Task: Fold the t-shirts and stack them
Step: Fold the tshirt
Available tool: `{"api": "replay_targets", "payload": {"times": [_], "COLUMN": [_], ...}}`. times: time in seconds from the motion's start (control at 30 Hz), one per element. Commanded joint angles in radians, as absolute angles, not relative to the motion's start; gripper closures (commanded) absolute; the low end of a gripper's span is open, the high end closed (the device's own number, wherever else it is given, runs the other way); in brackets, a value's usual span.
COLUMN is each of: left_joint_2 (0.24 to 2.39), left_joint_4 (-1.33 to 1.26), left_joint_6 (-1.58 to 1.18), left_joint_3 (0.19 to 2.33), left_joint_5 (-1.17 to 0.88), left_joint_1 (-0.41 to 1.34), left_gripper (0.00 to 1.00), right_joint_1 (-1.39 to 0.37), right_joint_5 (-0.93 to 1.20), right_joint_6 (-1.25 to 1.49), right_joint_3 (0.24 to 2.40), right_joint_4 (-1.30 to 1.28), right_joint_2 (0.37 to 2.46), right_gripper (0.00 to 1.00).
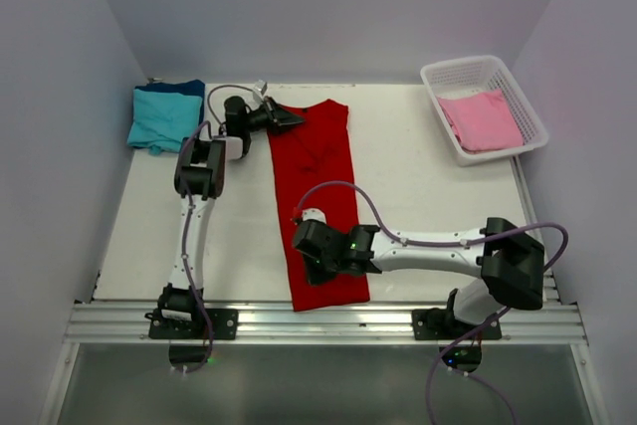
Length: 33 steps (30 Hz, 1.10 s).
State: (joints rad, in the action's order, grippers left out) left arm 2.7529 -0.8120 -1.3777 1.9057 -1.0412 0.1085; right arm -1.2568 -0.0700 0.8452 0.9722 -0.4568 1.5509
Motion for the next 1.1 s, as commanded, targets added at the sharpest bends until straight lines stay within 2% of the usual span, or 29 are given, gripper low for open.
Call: {"api": "replay_targets", "payload": {"times": [0.0,0.03,0.07,0.1,0.13,0.17,0.2,0.23,0.27,0.3,0.37,0.43,0.47,0.57,0.67,0.7,0.77,0.8,0.83,0.87,0.93,1.07], "left_joint_2": [2.607,2.573,2.533,2.487,2.388,2.335,2.279,2.175,2.124,2.033,1.956,1.864,1.836,1.711,1.571,1.505,1.447,1.395,1.369,1.344,1.266,1.158], "left_joint_4": [-1.022,-1.028,-1.025,-1.002,-0.955,-0.776,-0.655,-0.515,-0.259,-0.171,0.04,0.122,0.191,0.232,0.238,0.239,0.274,0.293,0.311,0.354,0.382,0.42], "left_joint_6": [-1.411,-1.399,-1.352,-1.312,-1.252,-1.174,-0.964,-0.839,-0.718,-0.531,-0.38,-0.332,-0.318,-0.319,-0.351,-0.354,-0.354,-0.351,-0.342,-0.33,-0.327,-0.327], "left_joint_3": [1.862,1.827,1.806,1.783,1.743,1.73,1.723,1.733,1.741,1.741,1.721,1.68,1.66,1.527,1.356,1.28,1.223,1.182,1.164,1.149,1.103,1.037], "left_joint_5": [-1.072,-1.071,-1.068,-1.056,-1.048,-1.037,-1.016,-0.935,-0.88,-0.764,-0.636,-0.507,-0.461,-0.367,-0.324,-0.31,-0.281,-0.262,-0.249,-0.23,-0.193,-0.189], "left_joint_1": [0.11,0.109,0.103,0.1,0.095,0.089,0.087,0.087,0.095,0.101,0.123,0.129,0.13,0.13,0.13,0.13,0.133,0.133,0.133,0.133,0.133,0.133], "left_gripper": [1.0,0.99,0.99,0.97,0.96,0.96,0.93,0.9,0.85,0.82,0.71,0.66,0.61,0.52,0.51,0.51,0.51,0.51,0.51,0.51,0.51,0.53], "right_joint_1": [-1.259,-1.256,-1.246,-1.236,-1.221,-1.177,-1.146,-1.109,-1.038,-1.004,-0.915,-0.858,-0.809,-0.72,-0.648,-0.628,-0.574,-0.552,-0.534,-0.497,-0.462,-0.414], "right_joint_5": [-0.198,-0.233,-0.324,-0.363,-0.395,-0.411,-0.422,-0.416,-0.404,-0.4,-0.396,-0.37,-0.361,-0.29,-0.226,-0.197,-0.112,-0.076,-0.031,-0.003,0.109,0.215], "right_joint_6": [0.727,0.706,0.686,0.646,0.623,0.599,0.565,0.557,0.546,0.513,0.486,0.442,0.434,0.41,0.417,0.426,0.458,0.474,0.489,0.527,0.563,0.658], "right_joint_3": [1.101,1.158,1.184,1.21,1.251,1.268,1.282,1.308,1.316,1.321,1.338,1.382,1.403,1.495,1.594,1.62,1.698,1.721,1.765,1.784,1.822,1.832], "right_joint_4": [-0.485,-0.5,-0.524,-0.535,-0.538,-0.538,-0.534,-0.532,-0.52,-0.503,-0.471,-0.457,-0.454,-0.44,-0.44,-0.44,-0.448,-0.448,-0.452,-0.453,-0.437,-0.365], "right_joint_2": [1.502,1.499,1.493,1.49,1.488,1.483,1.485,1.486,1.491,1.5,1.52,1.575,1.598,1.702,1.827,1.856,1.949,1.98,2.014,2.069,2.123,2.201], "right_gripper": [1.0,1.0,0.82,0.71,0.7,0.67,0.59,0.45,0.11,0.01,0.01,0.01,0.01,0.01,0.03,0.08,0.31,0.44,0.65,0.72,0.82,0.77]}}
